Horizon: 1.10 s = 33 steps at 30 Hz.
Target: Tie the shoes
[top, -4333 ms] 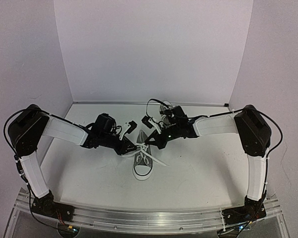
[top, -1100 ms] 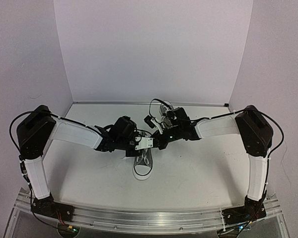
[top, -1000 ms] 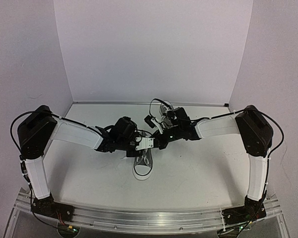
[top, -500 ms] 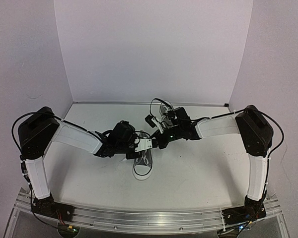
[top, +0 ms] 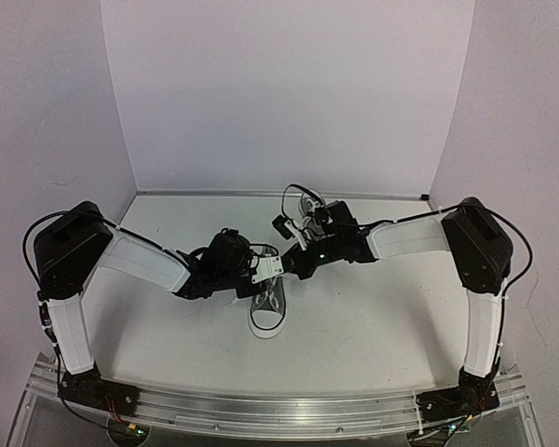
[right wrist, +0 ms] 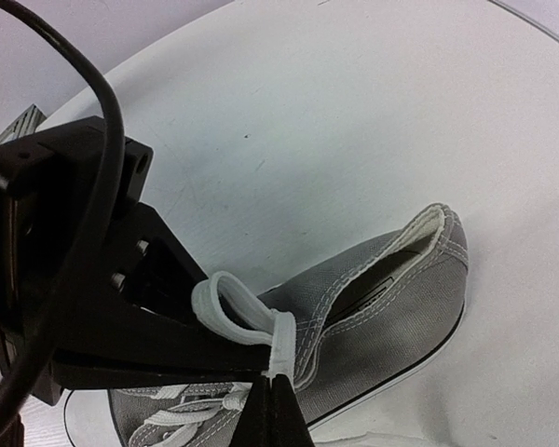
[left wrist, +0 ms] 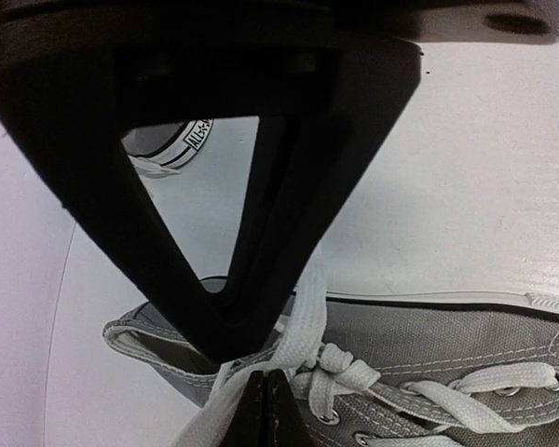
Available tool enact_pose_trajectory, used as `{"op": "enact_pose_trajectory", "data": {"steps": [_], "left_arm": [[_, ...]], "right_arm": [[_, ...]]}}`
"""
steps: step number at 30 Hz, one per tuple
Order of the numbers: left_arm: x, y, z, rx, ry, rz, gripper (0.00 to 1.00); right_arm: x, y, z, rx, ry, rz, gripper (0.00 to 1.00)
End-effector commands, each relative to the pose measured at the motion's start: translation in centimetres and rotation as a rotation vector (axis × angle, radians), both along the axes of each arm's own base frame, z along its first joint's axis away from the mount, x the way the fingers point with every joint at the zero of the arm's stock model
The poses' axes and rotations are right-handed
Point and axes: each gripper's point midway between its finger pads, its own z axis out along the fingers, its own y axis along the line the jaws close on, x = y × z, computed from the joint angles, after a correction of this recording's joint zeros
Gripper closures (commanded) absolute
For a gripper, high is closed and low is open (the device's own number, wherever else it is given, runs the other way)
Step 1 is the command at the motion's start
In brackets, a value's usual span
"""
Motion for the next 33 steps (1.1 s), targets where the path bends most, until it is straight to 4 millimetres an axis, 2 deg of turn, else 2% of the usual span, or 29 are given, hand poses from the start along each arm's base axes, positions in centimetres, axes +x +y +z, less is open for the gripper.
{"op": "enact_pose_trajectory", "data": {"steps": [1,12,20,25,33], "left_arm": [[1.9,0.4,1.5,-0.079,-0.040,0.092,1.00],[1.6,0.3,0.1,-0.146,-0.012,0.107,1.00],[1.3,0.3,-0.9,-0.233,-0.009,0.122,1.00],[0.8,0.5,-0.5,-0.306,-0.046,0.104,1.00],[0.1,-0.6,0.8,-0.346,-0.051,0.034,1.00]], "right_arm": [[-1.6,1.2,2.0,0.063,-0.009,0.069,1.00],[-1.7,1.3,2.5,0.091,-0.005,0.066,1.00],[-2.0,1.2,2.1,0.092,0.009,0.069,1.00],[-2.1,1.0,1.4,0.078,0.017,0.062,1.00],[-2.1,0.9,1.4,0.077,0.021,0.059,1.00]]}}
